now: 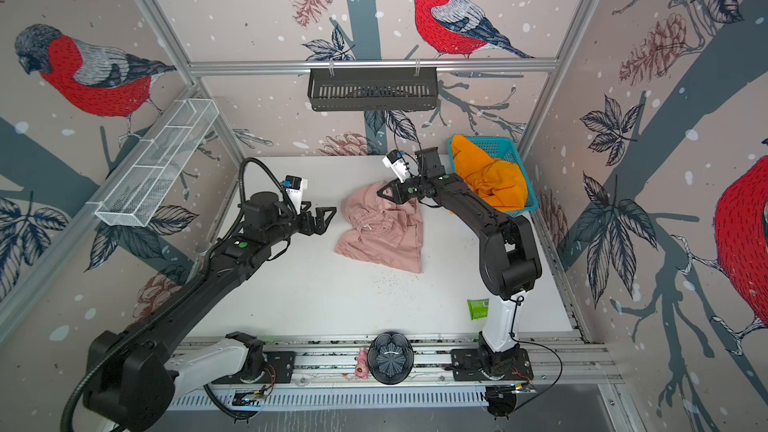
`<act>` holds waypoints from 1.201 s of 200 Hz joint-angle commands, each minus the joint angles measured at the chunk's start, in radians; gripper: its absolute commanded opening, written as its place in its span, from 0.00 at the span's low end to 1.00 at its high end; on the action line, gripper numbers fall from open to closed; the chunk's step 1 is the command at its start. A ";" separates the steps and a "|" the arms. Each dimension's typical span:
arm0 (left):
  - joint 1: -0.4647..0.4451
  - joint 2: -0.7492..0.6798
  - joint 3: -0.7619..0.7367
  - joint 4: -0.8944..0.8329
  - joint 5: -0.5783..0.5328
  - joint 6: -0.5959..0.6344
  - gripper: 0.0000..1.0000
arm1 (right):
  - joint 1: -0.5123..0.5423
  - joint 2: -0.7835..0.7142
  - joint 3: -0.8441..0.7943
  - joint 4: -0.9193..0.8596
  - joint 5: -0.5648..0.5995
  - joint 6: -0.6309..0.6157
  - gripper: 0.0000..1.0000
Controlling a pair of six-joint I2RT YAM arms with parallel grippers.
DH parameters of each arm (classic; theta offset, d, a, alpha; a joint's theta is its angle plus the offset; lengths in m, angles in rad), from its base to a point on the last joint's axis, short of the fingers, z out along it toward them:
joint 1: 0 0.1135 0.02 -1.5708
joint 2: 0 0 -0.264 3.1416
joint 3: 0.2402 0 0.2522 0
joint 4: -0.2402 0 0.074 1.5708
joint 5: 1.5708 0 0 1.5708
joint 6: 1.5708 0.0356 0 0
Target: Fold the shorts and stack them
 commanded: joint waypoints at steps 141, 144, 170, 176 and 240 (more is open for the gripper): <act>-0.202 0.342 -0.093 0.276 -0.020 -0.226 0.98 | 0.350 -0.232 -0.202 -0.008 1.294 -0.386 0.67; -0.204 0.351 -0.091 0.283 -0.023 -0.227 0.98 | 0.356 -0.236 -0.205 -0.008 1.298 -0.391 0.67; -0.206 0.435 -0.055 0.299 -0.082 -0.233 0.98 | 0.413 -0.256 -0.219 0.005 1.331 -0.413 0.73; -0.206 0.453 -0.043 0.297 -0.094 -0.227 0.98 | 0.422 -0.262 -0.219 0.002 1.322 -0.408 0.76; -0.206 0.573 0.070 0.312 -0.149 -0.189 0.97 | 0.449 -0.307 -0.277 -0.010 1.239 -0.357 0.76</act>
